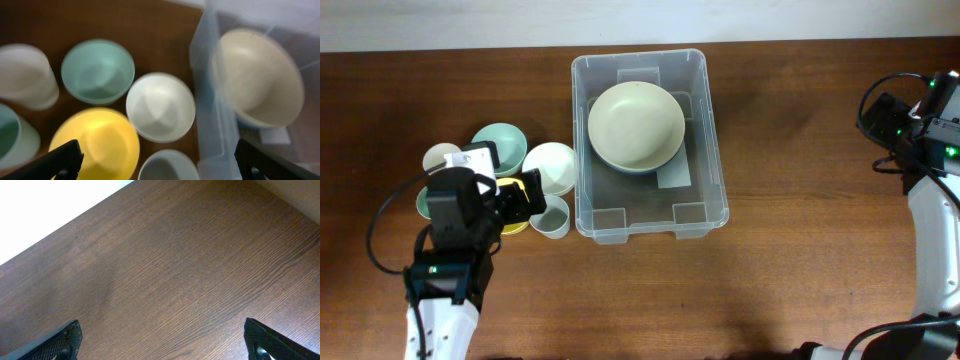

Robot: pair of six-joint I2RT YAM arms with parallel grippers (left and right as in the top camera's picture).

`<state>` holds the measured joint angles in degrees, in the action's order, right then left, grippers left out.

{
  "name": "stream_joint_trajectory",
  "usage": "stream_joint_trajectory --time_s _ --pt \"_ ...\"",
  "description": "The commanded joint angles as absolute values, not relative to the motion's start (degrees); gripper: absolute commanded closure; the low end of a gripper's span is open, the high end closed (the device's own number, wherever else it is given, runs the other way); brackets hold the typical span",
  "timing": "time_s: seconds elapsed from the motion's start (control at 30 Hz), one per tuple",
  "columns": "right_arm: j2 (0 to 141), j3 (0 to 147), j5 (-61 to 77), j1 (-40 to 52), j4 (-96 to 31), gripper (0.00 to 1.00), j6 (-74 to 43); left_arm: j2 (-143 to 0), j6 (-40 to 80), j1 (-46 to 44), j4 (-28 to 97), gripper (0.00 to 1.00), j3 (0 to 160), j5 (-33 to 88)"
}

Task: Pack container
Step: 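Move the left gripper toward the small grey cup, then lower the left gripper and grasp the grey cup's rim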

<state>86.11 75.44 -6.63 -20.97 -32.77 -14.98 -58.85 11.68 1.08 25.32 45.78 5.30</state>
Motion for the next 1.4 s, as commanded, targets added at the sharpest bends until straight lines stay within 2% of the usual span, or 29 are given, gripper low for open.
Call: stream_joint_trajectory --time_s 0.0,0.47,1.2,1.27,1.37 --pt "85.76 76.05 -7.16 -21.08 -32.69 0.01 -15.03 -60.18 12.4 0.89 25.98 0.01 46.74 5.1" --pt "85.76 76.03 -7.14 -21.08 -32.69 0.01 -15.03 -61.32 14.31 0.89 29.93 0.0 46.7 5.06" --pt "85.76 76.03 -7.16 -21.08 -32.69 0.01 -15.03 -72.07 17.34 0.89 32.29 0.01 46.7 9.21" --pt "85.76 76.03 -7.14 -21.08 -32.69 0.01 -15.03 -72.44 17.34 0.89 32.95 0.02 46.7 9.23" --pt "85.76 76.03 -7.16 -21.08 -32.69 0.01 -15.03 -73.08 17.37 0.89 33.47 0.1 46.7 9.21"
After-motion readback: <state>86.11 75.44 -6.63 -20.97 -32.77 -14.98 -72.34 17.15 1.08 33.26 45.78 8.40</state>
